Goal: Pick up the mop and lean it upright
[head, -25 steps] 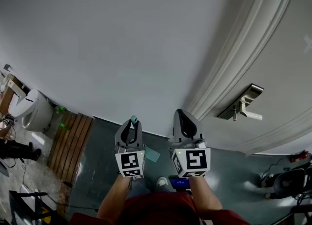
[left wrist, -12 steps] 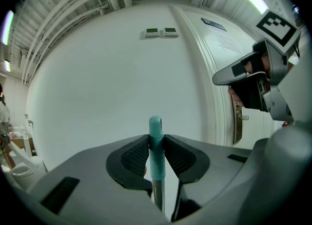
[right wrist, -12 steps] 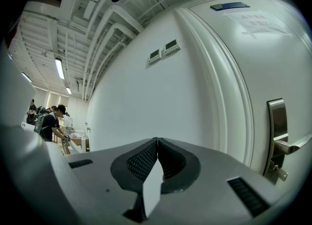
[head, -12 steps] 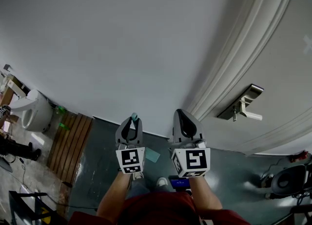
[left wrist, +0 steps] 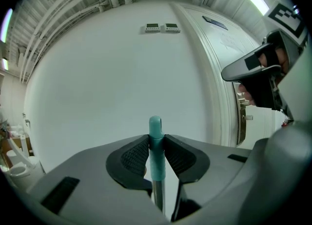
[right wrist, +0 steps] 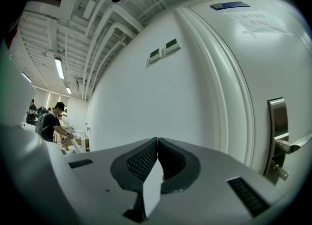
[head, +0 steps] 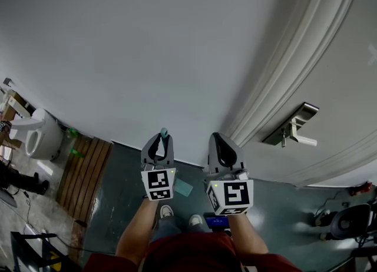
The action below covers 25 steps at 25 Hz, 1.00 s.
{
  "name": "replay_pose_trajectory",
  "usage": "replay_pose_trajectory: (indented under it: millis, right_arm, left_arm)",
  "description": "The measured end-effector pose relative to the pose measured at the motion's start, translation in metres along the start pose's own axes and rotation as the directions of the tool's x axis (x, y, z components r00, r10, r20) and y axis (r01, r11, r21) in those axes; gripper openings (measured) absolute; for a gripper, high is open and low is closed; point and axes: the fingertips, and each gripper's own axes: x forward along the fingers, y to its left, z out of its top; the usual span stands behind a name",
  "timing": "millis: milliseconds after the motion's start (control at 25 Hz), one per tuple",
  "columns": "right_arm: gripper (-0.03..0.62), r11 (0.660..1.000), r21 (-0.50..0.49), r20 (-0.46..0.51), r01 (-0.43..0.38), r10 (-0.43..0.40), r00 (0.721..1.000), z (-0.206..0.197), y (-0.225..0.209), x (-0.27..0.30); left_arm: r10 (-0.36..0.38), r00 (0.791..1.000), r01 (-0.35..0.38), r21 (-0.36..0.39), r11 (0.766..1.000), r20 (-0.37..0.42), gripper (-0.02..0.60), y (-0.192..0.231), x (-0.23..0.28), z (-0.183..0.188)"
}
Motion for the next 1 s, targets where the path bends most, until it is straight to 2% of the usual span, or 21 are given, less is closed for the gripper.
replay_pose_trajectory:
  millis: [680,1000]
  right_arm:
    - [0.017,1.000,-0.001,-0.012,0.026,-0.026,1.000,-0.003,-0.011,0.000]
    - [0.017,1.000,-0.009,-0.022,0.019,-0.019,1.000,-0.006,-0.011,0.000]
  left_arm:
    - [-0.014,0.998,0.017,0.047,0.999,-0.061,0.120,0.014,0.080,-0.003]
    - [-0.011,0.998,0.014,0.047,0.999,-0.058,0.120,0.012,0.101,-0.004]
